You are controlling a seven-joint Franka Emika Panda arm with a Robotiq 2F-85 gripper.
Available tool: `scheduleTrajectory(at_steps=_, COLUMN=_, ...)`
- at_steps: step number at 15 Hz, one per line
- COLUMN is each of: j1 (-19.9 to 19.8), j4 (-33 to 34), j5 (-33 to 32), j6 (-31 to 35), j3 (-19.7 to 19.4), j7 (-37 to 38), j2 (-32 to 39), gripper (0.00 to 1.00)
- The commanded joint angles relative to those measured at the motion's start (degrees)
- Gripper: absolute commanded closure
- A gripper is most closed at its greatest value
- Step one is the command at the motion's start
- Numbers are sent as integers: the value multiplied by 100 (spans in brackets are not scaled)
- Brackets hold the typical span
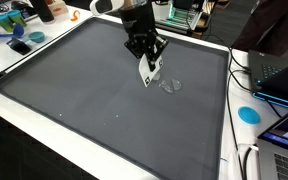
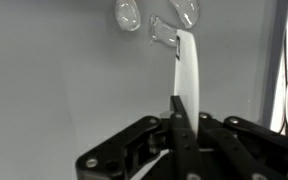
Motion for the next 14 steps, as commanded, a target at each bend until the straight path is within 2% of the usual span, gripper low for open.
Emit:
scheduleTrajectory(at_steps=1, j1=-285, j4=-766, j5=389, j6=329, j3=133, j7=-567, j2=-511, gripper=99)
scheduleTrajectory(at_steps=7, j1=-465, j4=-1432, j5=756, j6=812, j3=138, j7=-1217, j2=-952, gripper=99)
scheduleTrajectory(at_steps=14, j1=-495, j4=-1940, j5=1229, j6=971, j3=191, j7=-1869, j2=-1316, gripper=99)
